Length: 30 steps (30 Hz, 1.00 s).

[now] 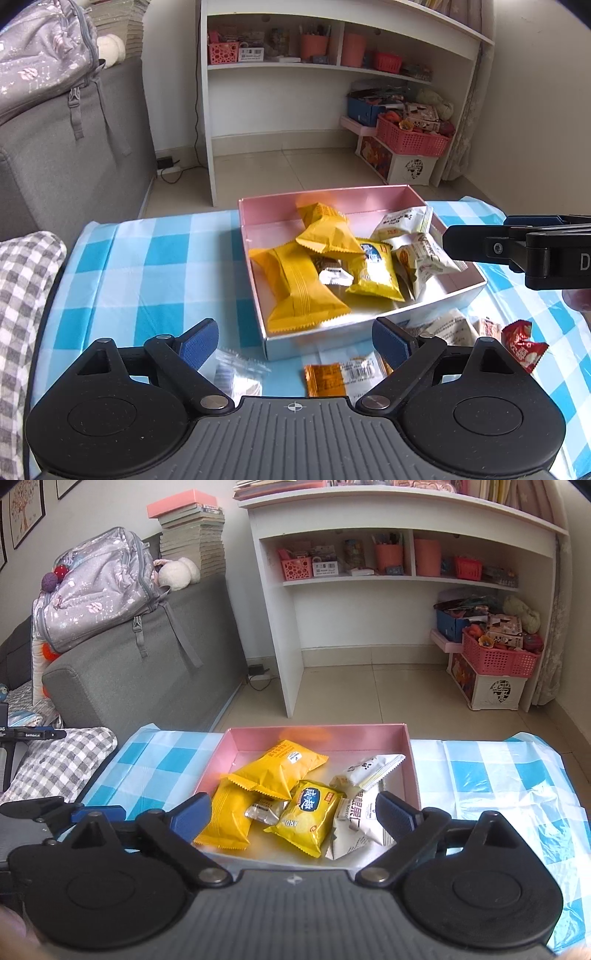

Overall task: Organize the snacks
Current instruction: 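Lift both grippers out of the box toward the loose snacks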

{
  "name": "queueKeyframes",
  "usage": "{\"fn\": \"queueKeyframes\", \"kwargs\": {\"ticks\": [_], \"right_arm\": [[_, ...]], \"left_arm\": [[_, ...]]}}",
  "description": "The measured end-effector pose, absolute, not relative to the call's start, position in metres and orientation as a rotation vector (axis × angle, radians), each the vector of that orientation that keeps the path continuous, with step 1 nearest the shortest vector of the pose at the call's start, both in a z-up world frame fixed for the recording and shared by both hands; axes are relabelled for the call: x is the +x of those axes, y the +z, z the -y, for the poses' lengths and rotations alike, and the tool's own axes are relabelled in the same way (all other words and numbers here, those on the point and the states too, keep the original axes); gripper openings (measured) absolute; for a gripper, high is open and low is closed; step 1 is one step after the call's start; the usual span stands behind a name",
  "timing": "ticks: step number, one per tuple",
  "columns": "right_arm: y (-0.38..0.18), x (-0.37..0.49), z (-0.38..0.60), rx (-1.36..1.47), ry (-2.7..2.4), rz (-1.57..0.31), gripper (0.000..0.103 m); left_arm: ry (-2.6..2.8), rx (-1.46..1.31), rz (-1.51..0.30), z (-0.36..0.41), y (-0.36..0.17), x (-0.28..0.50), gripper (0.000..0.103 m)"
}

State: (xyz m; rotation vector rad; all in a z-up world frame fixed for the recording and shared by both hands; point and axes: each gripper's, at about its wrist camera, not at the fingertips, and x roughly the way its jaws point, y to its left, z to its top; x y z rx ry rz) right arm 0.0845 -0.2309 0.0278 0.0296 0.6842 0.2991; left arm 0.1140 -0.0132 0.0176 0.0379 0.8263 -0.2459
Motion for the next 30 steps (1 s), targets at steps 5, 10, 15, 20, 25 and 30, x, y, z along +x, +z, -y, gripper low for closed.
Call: {"fn": "queueKeyframes", "kwargs": {"ticks": [5,10,15,20,25,30], "right_arm": [[0.029,0.067,0.227,0.005,0.303,-0.680,0.101],[0.025,0.051,0.225,-0.005,0.316,-0.674,0.103],[0.021,0.042,0.224,-0.039,0.302,-0.682,0.103],[0.018,0.033,0.227,-0.052,0.291,-0.684,0.103],[0.010,0.021,0.232,-0.102,0.281,-0.684,0.103],[0.004,0.009,0.237,-0.132,0.290,-0.680,0.103]], "left_arm": [[-0.234,0.031,-0.842,0.002,0.016,0.091,0.093],[-0.229,0.024,-0.834,-0.011,0.017,0.070,0.094],[-0.226,0.032,-0.819,-0.021,0.018,0.057,0.095],[-0.227,0.030,-0.803,-0.029,0.019,0.045,0.095],[-0.221,0.037,-0.810,-0.038,0.012,0.033,0.098],[-0.207,0.048,-0.821,-0.046,0.004,0.024,0.098]]}}
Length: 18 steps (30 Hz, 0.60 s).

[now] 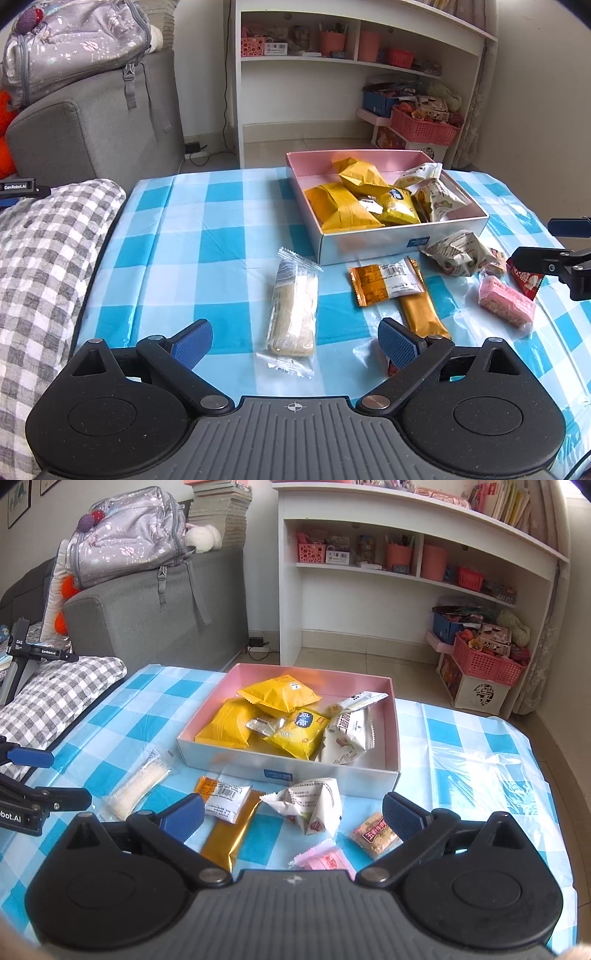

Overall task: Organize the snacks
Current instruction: 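Lift both grippers out of the box toward the loose snacks, then grasp the red candy wrapper with the left gripper while the right grasps the pink wafer packet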

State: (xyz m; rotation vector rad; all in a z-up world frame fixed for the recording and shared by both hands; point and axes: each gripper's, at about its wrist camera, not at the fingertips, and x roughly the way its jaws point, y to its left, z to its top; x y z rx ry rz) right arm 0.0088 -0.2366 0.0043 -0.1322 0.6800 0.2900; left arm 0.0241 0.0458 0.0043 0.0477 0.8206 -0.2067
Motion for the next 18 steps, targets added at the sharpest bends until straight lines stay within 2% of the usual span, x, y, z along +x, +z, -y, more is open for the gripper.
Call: {"fn": "queueKeyframes", "kwargs": {"ticks": [9,18], "right_arm": [[-0.014,-0.006,0.254,-0.152,0.287,-0.676,0.103],[-0.038,-0.013,0.261,-0.205,0.277,-0.744,0.103]], "left_arm": [[-0.219,0.071,-0.813,-0.053,-0.017,0.007,0.098],[-0.312,0.141,-0.807,-0.016,-0.033,-0.004,0.098]]}}
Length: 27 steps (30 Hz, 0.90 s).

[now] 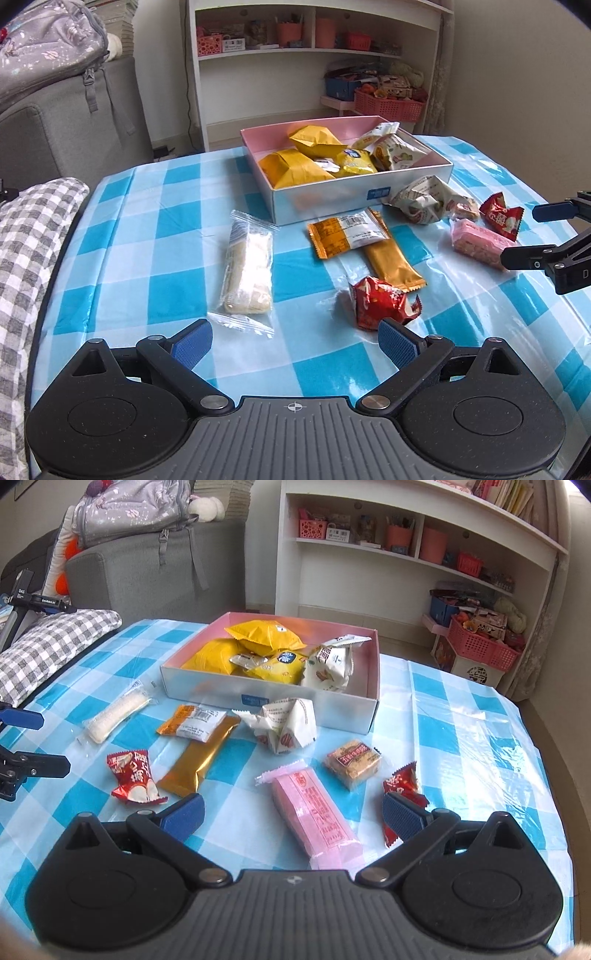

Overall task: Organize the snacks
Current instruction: 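Grasp the red candy wrapper with the left gripper while the right grasps the pink wafer packet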

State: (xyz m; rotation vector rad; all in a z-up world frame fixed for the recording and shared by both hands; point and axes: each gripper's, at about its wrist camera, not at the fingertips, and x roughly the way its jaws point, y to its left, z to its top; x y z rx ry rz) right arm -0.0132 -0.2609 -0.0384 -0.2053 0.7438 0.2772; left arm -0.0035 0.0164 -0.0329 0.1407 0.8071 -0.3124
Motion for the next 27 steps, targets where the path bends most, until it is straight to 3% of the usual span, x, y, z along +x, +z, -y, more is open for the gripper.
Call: {"fn": "queueKeyframes", "kwargs": {"ticks": [19,27], "right_arm": [[-0.072,0.002,0.279,-0.253,0.253,-0.850,0.103],[-0.075,0.005,0.277,-0.273,0.298,-0.840,0.103]], "left_arm": [[-0.433,0.190,-0.847,0.046,-0.064,0.011,0.095],[-0.453,0.197,-0.839,0.055,-0.065,0.015,0.082]]}}
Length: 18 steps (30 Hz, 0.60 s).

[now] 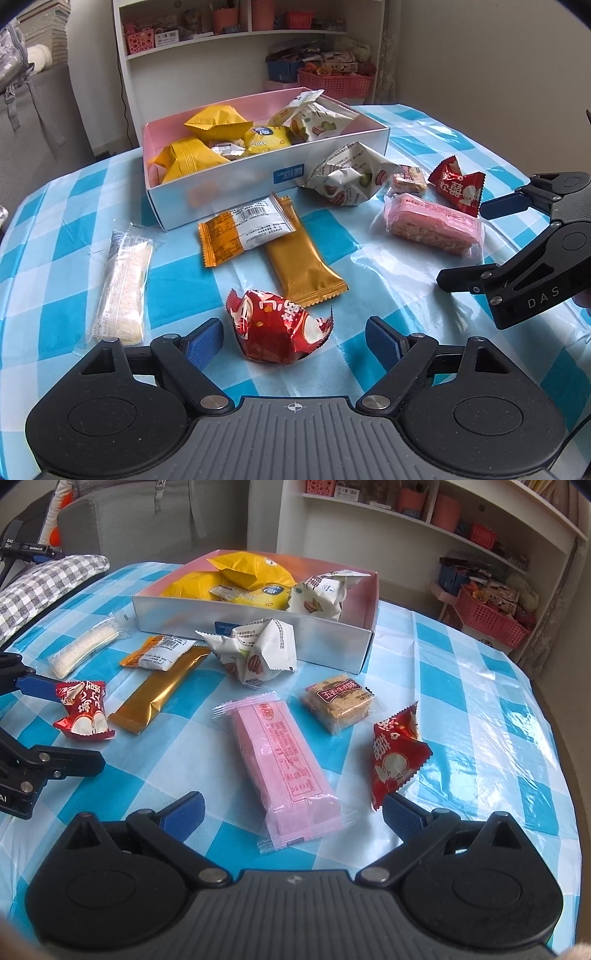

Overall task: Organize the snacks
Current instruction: 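Grasp the red candy wrapper with the left gripper while the right grasps the pink wafer packet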

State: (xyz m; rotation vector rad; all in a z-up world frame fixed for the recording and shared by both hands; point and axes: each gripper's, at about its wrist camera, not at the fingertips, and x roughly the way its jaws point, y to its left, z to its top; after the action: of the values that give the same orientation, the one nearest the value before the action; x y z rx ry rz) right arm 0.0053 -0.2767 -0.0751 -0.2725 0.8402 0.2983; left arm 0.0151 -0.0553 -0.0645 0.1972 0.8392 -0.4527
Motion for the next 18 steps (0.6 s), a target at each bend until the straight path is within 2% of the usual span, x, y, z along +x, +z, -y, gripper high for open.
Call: {"fn": "queueKeyframes", "kwargs": {"ticks": [9,18], "right_arm": [[-0.074,0.009,0.276,-0.270,0.314,-0.840,0.103],[-0.072,0.018,0.267,-0.292,0.333,-0.832,0.101]], "left_arm": [[-0.440,0.194,-0.862,0.056,-0.067,0.019,0.054],[-0.440,0.185,-0.873,0.055,-0.064,0.022,0.049]]}}
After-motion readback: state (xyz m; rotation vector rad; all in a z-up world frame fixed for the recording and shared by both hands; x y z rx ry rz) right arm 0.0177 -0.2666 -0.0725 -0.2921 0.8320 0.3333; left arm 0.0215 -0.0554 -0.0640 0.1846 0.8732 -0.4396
